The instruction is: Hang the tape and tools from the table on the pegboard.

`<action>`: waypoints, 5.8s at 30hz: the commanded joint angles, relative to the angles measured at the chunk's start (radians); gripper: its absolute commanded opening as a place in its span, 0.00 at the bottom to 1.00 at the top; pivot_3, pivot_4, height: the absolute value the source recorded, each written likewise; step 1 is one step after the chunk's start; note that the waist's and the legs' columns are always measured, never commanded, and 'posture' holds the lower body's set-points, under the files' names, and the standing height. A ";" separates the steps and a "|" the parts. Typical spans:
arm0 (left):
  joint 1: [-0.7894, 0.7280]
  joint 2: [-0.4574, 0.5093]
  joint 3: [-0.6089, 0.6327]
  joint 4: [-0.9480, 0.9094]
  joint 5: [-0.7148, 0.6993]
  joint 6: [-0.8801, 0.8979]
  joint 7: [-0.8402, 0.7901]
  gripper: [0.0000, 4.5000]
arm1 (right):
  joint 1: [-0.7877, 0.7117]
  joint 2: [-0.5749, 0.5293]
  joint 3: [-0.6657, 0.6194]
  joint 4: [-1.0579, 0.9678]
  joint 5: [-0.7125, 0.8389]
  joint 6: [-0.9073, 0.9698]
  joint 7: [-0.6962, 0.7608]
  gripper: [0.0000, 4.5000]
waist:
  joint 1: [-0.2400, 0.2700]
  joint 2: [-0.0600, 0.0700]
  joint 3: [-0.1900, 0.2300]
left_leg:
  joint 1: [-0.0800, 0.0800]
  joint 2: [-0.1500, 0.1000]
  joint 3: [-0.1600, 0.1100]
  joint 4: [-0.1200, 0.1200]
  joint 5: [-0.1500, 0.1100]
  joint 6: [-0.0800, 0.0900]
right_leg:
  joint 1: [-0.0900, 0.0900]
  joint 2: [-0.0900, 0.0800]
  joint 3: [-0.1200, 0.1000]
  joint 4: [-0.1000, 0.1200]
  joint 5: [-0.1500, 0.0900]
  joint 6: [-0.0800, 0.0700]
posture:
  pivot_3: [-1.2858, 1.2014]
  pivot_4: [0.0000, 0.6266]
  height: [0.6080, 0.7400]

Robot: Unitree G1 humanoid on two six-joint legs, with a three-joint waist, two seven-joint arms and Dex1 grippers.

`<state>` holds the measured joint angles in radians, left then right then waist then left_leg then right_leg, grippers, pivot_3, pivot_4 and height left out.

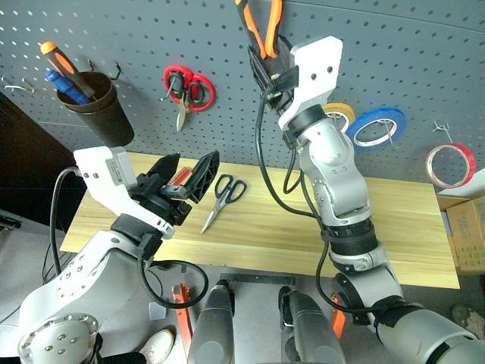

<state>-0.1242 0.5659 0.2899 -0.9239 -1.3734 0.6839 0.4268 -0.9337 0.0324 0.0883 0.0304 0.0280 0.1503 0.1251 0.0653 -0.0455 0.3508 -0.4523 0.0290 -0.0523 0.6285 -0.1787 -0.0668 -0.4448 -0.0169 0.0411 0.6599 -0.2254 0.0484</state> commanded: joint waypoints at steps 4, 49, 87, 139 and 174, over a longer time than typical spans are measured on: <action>0.001 0.027 -0.023 -0.001 -0.009 -0.050 -0.002 1.00 | -0.056 0.033 -0.007 0.151 -0.022 -0.236 -0.024 0.38 | 0.014 0.000 -0.002 | 0.000 0.000 0.000 0.000 0.000 0.000 | 0.000 0.000 0.000 0.000 0.000 -0.001 | 0.62 0.42 1.00; -0.009 0.067 -0.068 0.064 -0.008 -0.074 -0.069 1.00 | 0.108 0.024 0.004 0.363 -0.140 -0.423 -0.116 0.38 | 0.013 -0.001 -0.013 | 0.004 0.000 -0.001 0.000 0.007 0.000 | 0.003 0.000 -0.001 0.003 0.001 -0.003 | 0.60 0.44 1.00; -0.134 0.067 -0.325 0.413 0.523 -0.039 -0.271 1.00 | 0.515 -0.258 0.041 -0.568 0.346 0.560 0.377 0.99 | 0.000 -0.001 -0.013 | 0.004 0.000 0.000 0.000 0.008 0.002 | 0.003 0.001 0.000 0.002 -0.001 -0.003 | 0.55 0.51 1.00; -0.195 -0.159 -0.376 0.923 1.273 -0.104 -0.758 0.12 | 0.522 -0.433 0.096 -0.593 0.339 0.421 0.492 1.00 | -0.073 0.003 -0.011 | 0.001 0.001 0.002 -0.004 0.008 0.004 | 0.000 -0.001 0.000 -0.001 -0.001 0.000 | 0.53 0.51 1.00; 0.044 -0.339 -0.142 0.394 1.199 -0.309 -0.628 0.12 | 0.538 -0.270 -0.051 -0.575 0.563 0.324 0.420 1.00 | -0.034 0.002 -0.053 | 0.001 0.000 0.002 -0.002 0.008 0.004 | 0.004 -0.001 -0.002 -0.003 -0.001 0.001 | 0.58 0.33 1.00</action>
<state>-0.0644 0.2311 0.1443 -0.5135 -0.1646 0.4047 -0.2069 -0.3785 -0.2387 0.0401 -0.5363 0.5967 0.5106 0.5414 0.0310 -0.0438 0.2974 -0.4514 0.0290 -0.0505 0.6268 -0.1707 -0.0630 -0.4410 -0.0181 0.0390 0.6567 -0.2260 0.0496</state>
